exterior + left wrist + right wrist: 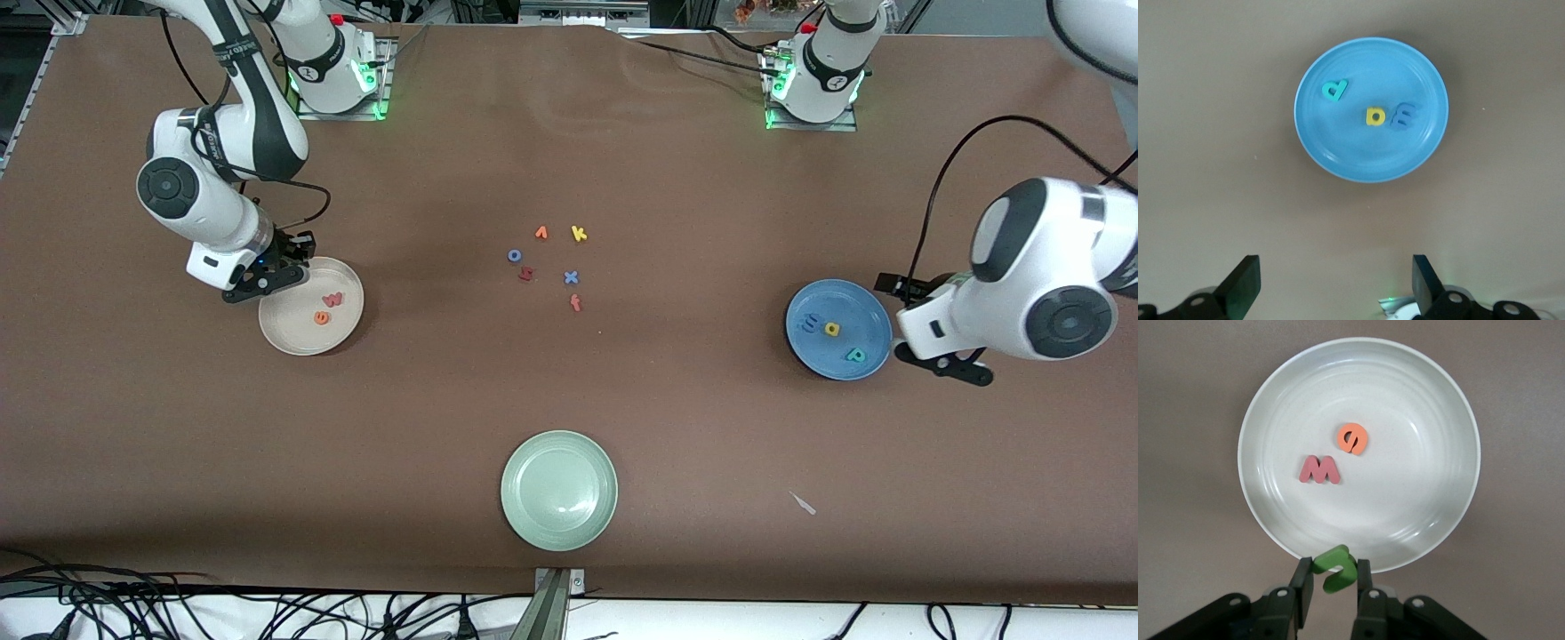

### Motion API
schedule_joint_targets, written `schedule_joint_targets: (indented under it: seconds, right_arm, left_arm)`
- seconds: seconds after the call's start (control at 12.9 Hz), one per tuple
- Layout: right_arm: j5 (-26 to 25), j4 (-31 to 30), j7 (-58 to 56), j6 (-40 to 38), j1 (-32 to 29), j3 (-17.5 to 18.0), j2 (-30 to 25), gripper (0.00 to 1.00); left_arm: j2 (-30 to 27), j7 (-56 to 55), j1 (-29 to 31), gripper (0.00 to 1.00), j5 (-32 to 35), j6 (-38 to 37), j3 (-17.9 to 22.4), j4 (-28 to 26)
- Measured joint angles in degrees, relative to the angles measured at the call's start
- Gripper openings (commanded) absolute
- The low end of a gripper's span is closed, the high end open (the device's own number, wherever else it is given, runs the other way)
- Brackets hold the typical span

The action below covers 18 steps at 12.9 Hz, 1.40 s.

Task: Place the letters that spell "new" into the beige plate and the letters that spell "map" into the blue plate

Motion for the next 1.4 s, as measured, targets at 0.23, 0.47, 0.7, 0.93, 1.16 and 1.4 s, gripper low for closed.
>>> schedule_joint_targets:
  seconds: [0.23, 0.47, 0.7, 0.93, 1.16, 1.4]
  right_arm:
    - [0.0, -0.04, -0.01, 0.0, 0.0, 0.0, -0.01, 0.63]
    - [0.0, 0.15, 0.0, 0.0, 0.0, 0.0, -0.23, 0.64]
    - [0.0, 3.89, -0.01, -3.63, 0.01, 0.03, -1.72, 1.0]
    - [0.0, 10.85, -0.02, -8.24, -0.05, -0.25, -2.95, 1.0]
    - [0.02, 17.28, 0.09, -14.61, -0.23, -0.62, -3.29, 1.0]
    - [0.11, 27.24, 3.75, -27.1, -0.24, -0.59, -3.96, 1.0]
  left_arm:
    - [-4.38, -1.96, 3.16, 1.0, -3.65, -0.76, 0.01, -0.04]
    - [-6.2, -5.23, 3.33, 1.0, -4.43, -0.78, 0.0, -0.12]
    - [-9.48, -5.81, -2.92, 1.0, -11.44, -0.71, 9.5, -0.11]
    - [-13.93, -5.78, -9.62, 1.0, -15.38, -0.72, 19.54, -0.22]
    - [-18.33, -5.78, -12.4, 1.0, -15.48, 2.06, 23.34, -0.33]
    - [-22.59, -5.78, -15.07, 1.0, -15.49, 3.28, 24.92, -0.46]
